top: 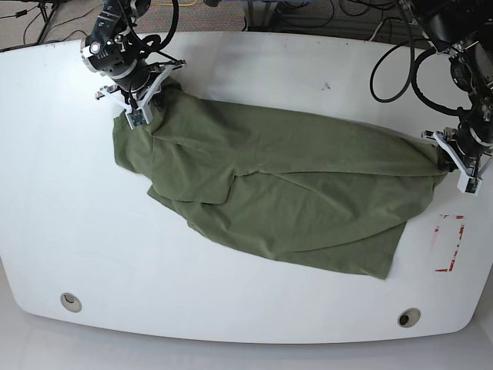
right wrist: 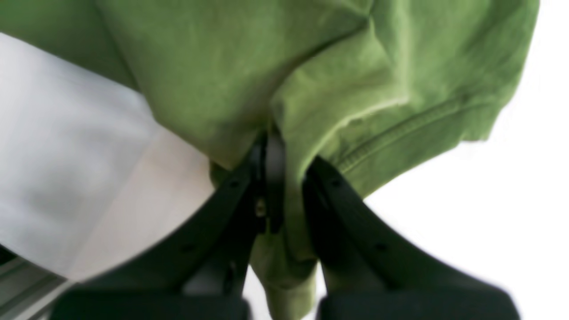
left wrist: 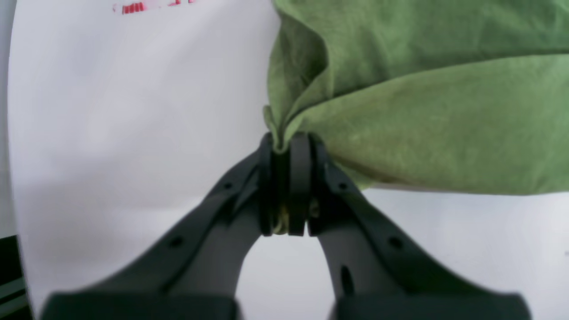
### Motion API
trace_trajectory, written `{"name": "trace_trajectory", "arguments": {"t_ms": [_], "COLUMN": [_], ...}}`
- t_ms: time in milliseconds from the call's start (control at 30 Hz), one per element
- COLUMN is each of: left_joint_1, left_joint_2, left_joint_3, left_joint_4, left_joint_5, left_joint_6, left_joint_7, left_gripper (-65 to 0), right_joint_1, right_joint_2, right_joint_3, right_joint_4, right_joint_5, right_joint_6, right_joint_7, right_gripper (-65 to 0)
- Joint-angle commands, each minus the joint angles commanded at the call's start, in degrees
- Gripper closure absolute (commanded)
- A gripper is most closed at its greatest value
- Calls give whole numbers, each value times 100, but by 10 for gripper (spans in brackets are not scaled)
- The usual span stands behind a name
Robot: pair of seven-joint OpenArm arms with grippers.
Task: Layout the t-shirt on the table in an organized manner, then fold the t-shirt properly
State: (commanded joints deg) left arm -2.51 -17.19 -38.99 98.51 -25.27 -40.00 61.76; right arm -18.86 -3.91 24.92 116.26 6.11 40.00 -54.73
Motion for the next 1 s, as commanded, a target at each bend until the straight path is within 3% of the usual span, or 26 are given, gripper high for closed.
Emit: {"name": "trace_trajectory", "arguments": {"t_ms": [367,767,1000], "left_joint_1": [-879,-2374,-3402], "left_joint_2": [35,44,44], "left_joint_3": [-70,457,554], "left_joint_4": [-62,-88,-88], "left_joint_5": [-167,-176,-176], "left_joint_6": [0,0,0], "left_joint_7": [0,9,457], "left_gripper": [0,0,0], "right_joint_1": [870,2716,3974], "right_joint_2": [554,1354,1925], "right_joint_3": [-26,-79,-651], "right_joint_4": [-26,-26,-26], "right_joint_5": [9,44,44], "right_joint_6": [0,0,0], "right_joint_7": [-9,-211,-475], "right_gripper": [0,0,0]}}
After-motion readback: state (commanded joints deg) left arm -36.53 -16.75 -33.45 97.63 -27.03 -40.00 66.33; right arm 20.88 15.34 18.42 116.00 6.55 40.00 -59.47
